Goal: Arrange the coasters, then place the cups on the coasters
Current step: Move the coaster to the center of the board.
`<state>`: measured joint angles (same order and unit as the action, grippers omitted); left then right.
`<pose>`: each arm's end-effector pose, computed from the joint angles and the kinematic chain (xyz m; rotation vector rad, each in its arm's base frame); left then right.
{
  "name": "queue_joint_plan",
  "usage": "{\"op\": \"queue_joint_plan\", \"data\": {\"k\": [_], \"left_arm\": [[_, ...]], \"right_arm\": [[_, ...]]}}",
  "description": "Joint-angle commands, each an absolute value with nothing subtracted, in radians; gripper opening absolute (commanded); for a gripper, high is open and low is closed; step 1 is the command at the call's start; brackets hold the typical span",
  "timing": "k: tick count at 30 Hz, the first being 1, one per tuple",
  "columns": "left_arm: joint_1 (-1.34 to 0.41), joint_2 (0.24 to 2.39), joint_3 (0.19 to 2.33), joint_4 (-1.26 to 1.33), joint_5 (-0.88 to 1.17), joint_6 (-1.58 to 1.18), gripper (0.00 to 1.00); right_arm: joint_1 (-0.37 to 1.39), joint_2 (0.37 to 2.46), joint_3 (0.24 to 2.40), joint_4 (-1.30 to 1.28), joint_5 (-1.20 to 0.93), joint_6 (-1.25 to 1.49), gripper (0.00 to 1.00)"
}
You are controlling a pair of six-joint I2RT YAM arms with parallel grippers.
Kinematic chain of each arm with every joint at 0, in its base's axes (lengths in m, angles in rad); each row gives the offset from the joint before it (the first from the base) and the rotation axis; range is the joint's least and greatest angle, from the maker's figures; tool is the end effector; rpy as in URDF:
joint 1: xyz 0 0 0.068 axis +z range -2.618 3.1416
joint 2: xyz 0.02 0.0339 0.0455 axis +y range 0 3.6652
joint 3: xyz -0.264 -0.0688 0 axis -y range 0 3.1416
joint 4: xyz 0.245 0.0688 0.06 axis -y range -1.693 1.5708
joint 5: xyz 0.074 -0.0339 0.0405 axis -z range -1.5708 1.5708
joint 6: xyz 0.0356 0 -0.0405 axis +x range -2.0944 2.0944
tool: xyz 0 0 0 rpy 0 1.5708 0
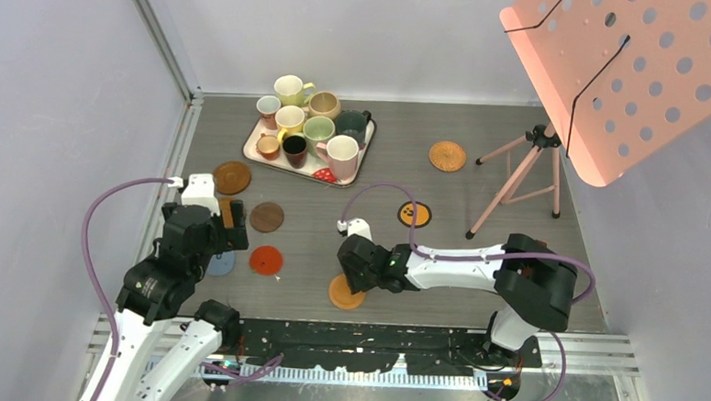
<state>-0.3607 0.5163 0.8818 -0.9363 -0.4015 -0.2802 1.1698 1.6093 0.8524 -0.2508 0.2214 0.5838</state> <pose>0.0869 -0.0179 0.3297 -0.1473 2.0864 0.0438 0.1272 0.2801 0.1607 -0.6680 2.5022 0.3915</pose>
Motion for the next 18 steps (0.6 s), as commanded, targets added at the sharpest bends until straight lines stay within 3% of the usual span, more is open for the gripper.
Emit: {"op": "queue_joint_plan", "data": {"k": [1,18], "left_arm": [[-0.362,0.517,0.880,-0.919,-0.449,-0.270,0.99],[-0.362,0.476,0.877,-0.941,-0.541,-0.285,0.99]], "right_arm": [[1.178,1.659,0.913,-0.181,0.250,0.604,0.43],[1.183,1.895,1.139,-0.083,0.452,0.558,0.38]]}}
